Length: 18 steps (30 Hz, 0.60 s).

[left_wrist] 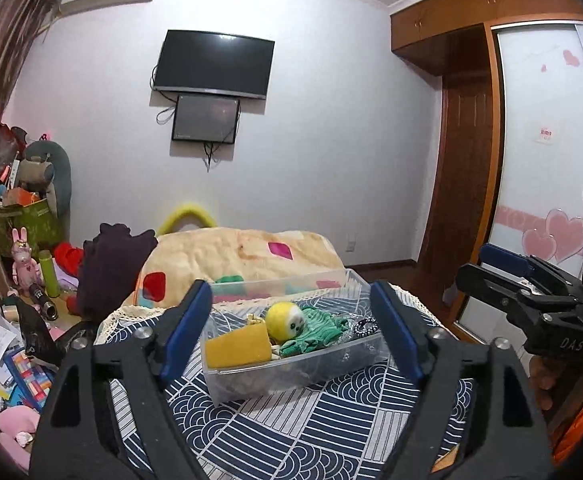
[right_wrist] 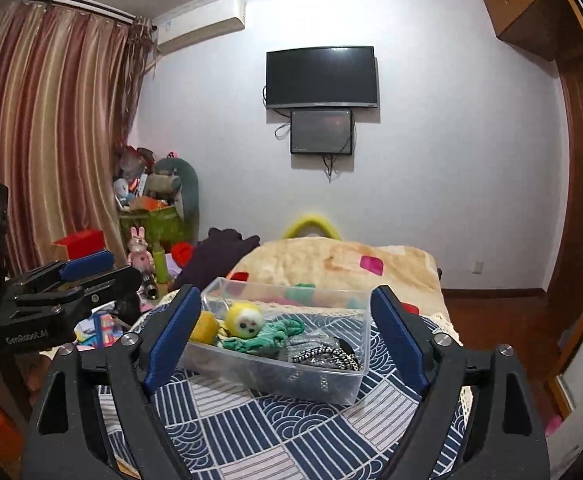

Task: Organize soft objects

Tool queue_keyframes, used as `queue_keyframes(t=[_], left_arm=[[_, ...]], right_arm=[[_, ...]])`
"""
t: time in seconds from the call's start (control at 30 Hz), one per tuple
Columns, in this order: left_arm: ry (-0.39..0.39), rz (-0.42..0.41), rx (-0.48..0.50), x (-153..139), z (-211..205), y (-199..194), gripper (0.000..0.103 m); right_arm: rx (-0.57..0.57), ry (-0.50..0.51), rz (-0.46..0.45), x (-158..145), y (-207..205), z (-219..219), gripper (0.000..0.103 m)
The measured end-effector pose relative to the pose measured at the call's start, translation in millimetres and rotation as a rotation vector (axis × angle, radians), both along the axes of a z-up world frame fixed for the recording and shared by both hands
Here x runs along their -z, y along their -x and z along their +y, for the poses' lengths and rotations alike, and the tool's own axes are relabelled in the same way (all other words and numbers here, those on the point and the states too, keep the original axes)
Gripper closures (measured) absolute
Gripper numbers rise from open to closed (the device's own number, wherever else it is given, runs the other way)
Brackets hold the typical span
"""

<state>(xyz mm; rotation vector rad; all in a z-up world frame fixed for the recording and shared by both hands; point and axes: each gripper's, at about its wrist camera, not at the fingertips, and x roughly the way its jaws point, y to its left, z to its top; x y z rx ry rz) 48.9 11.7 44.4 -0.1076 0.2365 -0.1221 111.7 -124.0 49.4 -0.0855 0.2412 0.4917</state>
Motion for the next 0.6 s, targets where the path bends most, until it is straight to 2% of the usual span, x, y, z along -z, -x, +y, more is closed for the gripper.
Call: queue_keyframes(t=[0.1, 0.27, 0.6], left_arm=[[-0.01, -0.018, -0.012, 0.7, -1.8, 7.3, 0.008], [0.001, -0.028, -0.022, 3.3, 0.0, 11.9, 0.0], [-0.039, -0.031, -0.035, 11.4, -2.1, 13.4, 0.0]], right_arm=[[0.009, -0.013, -0.016, 1.2, 5.0, -0.4, 0.002], [0.027, -0.021, -0.016, 5.1, 8.5, -3.2, 0.0], [0.03, -0.021, 0.012, 12.9, 9.7, -6.2, 0.0]])
